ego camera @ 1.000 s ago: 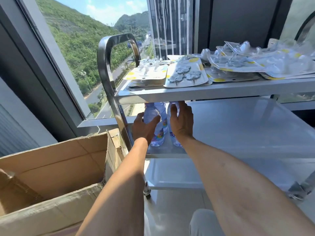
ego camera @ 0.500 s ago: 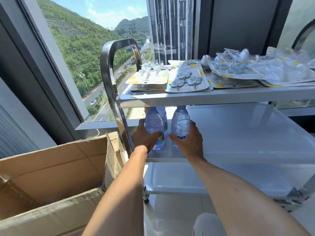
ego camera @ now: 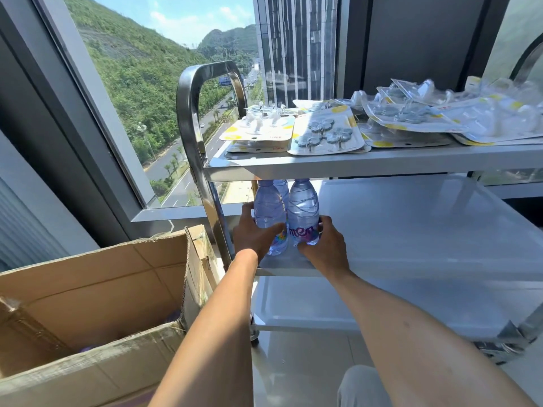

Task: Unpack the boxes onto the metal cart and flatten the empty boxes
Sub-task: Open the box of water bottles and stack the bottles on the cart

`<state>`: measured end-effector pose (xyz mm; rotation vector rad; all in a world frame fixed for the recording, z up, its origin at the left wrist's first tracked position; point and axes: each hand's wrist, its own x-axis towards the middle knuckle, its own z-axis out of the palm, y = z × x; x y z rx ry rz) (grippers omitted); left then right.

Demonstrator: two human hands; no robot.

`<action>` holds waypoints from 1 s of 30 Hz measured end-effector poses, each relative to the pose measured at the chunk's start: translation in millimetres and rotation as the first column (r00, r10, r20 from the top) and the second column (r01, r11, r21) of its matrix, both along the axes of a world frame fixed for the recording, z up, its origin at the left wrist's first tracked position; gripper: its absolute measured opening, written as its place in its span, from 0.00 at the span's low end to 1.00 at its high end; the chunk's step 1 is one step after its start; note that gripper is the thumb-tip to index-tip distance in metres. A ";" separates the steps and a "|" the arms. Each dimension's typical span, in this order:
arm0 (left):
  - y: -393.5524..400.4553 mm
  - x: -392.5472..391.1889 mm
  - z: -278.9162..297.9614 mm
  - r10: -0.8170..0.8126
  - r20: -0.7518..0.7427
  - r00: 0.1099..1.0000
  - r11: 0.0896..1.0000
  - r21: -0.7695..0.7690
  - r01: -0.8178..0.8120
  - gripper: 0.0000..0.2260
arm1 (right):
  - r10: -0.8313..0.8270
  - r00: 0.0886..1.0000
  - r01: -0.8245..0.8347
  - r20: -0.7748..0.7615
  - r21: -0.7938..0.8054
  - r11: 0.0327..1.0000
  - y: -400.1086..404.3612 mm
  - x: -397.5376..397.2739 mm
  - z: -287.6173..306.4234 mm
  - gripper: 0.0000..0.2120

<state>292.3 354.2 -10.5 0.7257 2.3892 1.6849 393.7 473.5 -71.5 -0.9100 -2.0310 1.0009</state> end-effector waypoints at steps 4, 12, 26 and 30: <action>0.2 -0.2 -0.4 -0.008 0.001 1.000 1.000 -0.001 0.008 0.29 | 0.004 1.000 -0.004 -0.003 0.029 1.000 -0.2 -5.1 0.6 0.28; -0.9 -4.6 -4.1 -0.020 -0.041 0.999 1.000 -0.005 0.019 0.29 | -0.155 0.988 0.154 -0.017 -0.012 0.988 9.4 -29.4 0.3 0.29; 12.2 -14.0 -39.7 0.079 -0.216 0.973 0.996 0.068 -0.065 0.19 | -0.197 0.978 0.198 0.064 -0.003 0.980 78.6 -97.4 0.7 0.25; 18.0 -14.8 -48.0 0.090 -0.237 0.967 0.991 0.116 -0.064 0.19 | -0.193 0.977 0.189 0.094 0.053 0.981 99.9 -111.6 -1.4 0.23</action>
